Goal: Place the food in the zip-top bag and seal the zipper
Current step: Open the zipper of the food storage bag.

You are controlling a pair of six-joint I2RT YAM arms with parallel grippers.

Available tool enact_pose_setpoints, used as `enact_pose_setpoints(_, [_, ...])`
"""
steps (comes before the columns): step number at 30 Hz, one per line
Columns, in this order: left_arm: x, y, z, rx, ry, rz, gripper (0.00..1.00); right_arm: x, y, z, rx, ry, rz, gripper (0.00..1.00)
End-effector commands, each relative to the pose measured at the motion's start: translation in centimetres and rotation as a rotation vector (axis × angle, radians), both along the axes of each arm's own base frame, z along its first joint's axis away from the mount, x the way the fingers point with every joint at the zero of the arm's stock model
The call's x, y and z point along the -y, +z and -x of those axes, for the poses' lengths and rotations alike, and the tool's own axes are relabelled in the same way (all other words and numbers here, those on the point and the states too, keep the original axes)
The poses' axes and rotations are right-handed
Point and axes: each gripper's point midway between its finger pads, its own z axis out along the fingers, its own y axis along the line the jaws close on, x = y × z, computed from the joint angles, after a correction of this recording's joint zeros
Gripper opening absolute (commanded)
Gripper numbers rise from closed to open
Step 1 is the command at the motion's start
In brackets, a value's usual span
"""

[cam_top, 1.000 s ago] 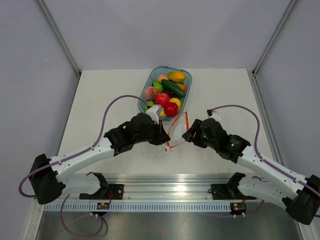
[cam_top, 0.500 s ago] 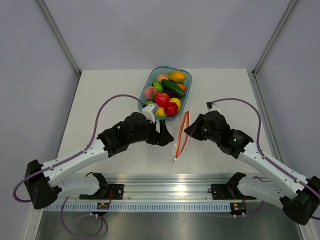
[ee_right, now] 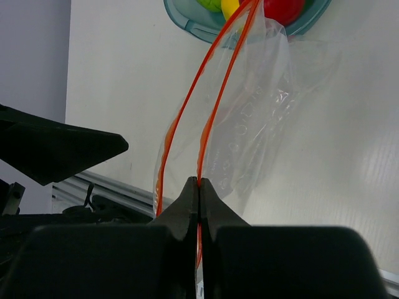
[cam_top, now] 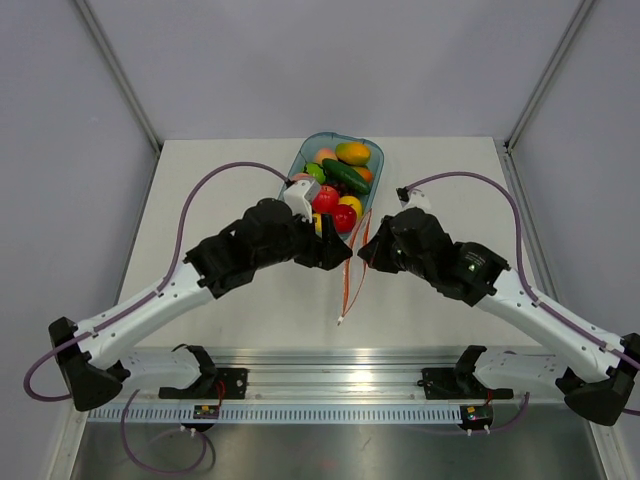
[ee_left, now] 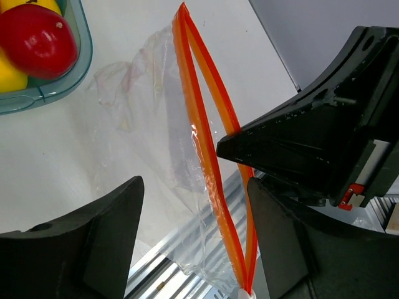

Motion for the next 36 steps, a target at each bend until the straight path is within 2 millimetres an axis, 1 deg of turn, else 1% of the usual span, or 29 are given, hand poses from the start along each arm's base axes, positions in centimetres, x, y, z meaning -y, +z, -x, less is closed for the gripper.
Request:
enact_pose_setpoints(1, [0.6,0.5,-0.8,0.01,-0.003,-0.029,0.7,0.2,1.5,-0.4,0.041,-0.019,0.02,0.0])
enact_pose_setpoints(4, [1.1,0.1,-1.3,0.001,0.009,-0.034,0.65,-0.3,1.3,-0.4,0.036,-0.009,0.025,0.0])
enact_pose_setpoints(5, [1.4,-0.8,-1.7,-0.017,0.017,-0.055,0.63,-0.5,1.2,-0.5,0.032,-0.006,0.028,0.0])
enact_pose_setpoints(7, [1.8,-1.5,-1.8,-0.036,0.015,-0.081,0.61,-0.6,0.9,-0.5,0.026,-0.004,0.033,0.0])
enact_pose_setpoints(8, [2.1,-2.5,-2.2,-0.053,0.022,-0.109,0.6,-0.7,0.7,-0.4,0.023,-0.003,0.036,0.0])
enact_pose_setpoints(10, [2.4,-3.4,-2.1,-0.068,0.014,-0.129,0.55,-0.6,0.1,-0.5,0.012,-0.009,0.047,0.0])
enact_pose_setpoints(11, [2.1,-4.0,-2.5,-0.066,0.04,-0.149,0.49,-0.5,-0.1,-0.4,0.01,-0.008,0.054,0.0])
enact_pose_setpoints(12, [1.9,-4.5,-2.7,-0.069,0.057,-0.164,0.36,-0.1,-0.4,-0.4,0.008,-0.023,0.073,0.0])
enact_pose_setpoints(13, [1.4,-4.8,-2.8,-0.072,0.073,-0.185,0.28,0.5,-0.7,-0.5,0.006,-0.042,0.092,0.0])
enact_pose_setpoints(14, [1.0,-4.8,-3.1,-0.062,0.097,-0.198,0.21,2.1,-1.2,-0.7,0.016,-0.088,0.147,0.0])
enact_pose_setpoints(15, [0.5,-4.5,-3.1,-0.058,0.104,-0.206,0.11,3.3,-1.8,-0.8,0.018,-0.123,0.193,0.0])
enact_pose_setpoints(16, [0.3,-4.4,-3.1,-0.054,0.109,-0.209,0.07,4.7,-2.3,-0.9,0.014,-0.178,0.233,0.0])
enact_pose_setpoints(17, [0.1,-4.1,-3.1,-0.044,0.107,-0.206,0.03,7.5,-3.0,-0.9,0.014,-0.253,0.334,0.0])
enact_pose_setpoints(18, [-0.1,-3.6,-3.0,-0.034,0.108,-0.196,0.0,8.7,-3.0,-0.9,0.013,-0.291,0.376,0.0])
enact_pose_setpoints(19, [-0.1,-3.5,-3.0,-0.03,0.104,-0.191,0.0,9.6,-2.3,-1.0,0.025,-0.325,0.396,0.0])
enact_pose_setpoints(20, [0.1,-3.3,-2.9,-0.032,0.092,-0.182,0.0,11.0,-2.0,-0.8,0.03,-0.361,0.453,0.0])
enact_pose_setpoints(21, [0.5,-3.4,-3.0,-0.032,0.083,-0.173,0.0,11.3,-0.6,-1.0,0.05,-0.38,0.443,0.0])
enact_pose_setpoints(23, [1.7,-3.4,-2.6,-0.056,0.043,-0.142,0.0,12.7,0.7,-1.0,0.074,-0.412,0.494,0.0])
enact_pose_setpoints(24, [2.4,-3.1,-2.8,-0.056,0.034,-0.119,0.0,13.1,2.3,-1.2,0.097,-0.431,0.48,0.0])
enact_pose_setpoints(25, [3.3,-3.6,-2.5,-0.081,0.002,-0.107,0.0,13.5,3.0,-1.1,0.109,-0.443,0.487,0.0])
enact_pose_setpoints(26, [4.1,-3.6,-2.2,-0.102,-0.025,-0.081,0.0,14.5,3.6,-1.0,0.119,-0.467,0.523,0.0])
enact_pose_setpoints(28, [5.6,-2.8,-2.4,-0.09,-0.05,-0.026,0.0,15.1,5.6,-1.0,0.15,-0.488,0.51,0.0])
enact_pose_setpoints(29, [6.4,-3.2,-2.4,-0.11,-0.071,-0.02,0.0,15.6,6.0,-1.0,0.16,-0.498,0.525,0.0])
enact_pose_setpoints(30, [6.9,-2.9,-2.7,-0.105,-0.08,-0.007,0.0,15.8,7.0,-0.9,0.174,-0.502,0.511,0.0])
enact_pose_setpoints(31, [7.6,-2.2,-3.0,-0.096,-0.086,0.008,0.0,15.8,7.2,-1.0,0.184,-0.49,0.52,0.0])
enact_pose_setpoints(32, [8.2,-2.7,-3.4,-0.101,-0.093,0.001,0.0,15.7,7.4,-1.1,0.186,-0.488,0.523,0.0])
enact_pose_setpoints(34, [9.5,-2.0,-3.9,-0.06,-0.137,0.018,0.0,15.5,7.1,-1.3,0.181,-0.476,0.556,0.0])
enact_pose_setpoints(35, [10.2,-3.4,-4.6,-0.066,-0.143,-0.009,0.0,15.5,6.8,-1.4,0.175,-0.472,0.578,0.0])
enact_pose_setpoints(36, [10.5,-3.7,-5.2,-0.059,-0.144,-0.022,0.0,15.5,6.0,-1.5,0.163,-0.468,0.608,0.0])
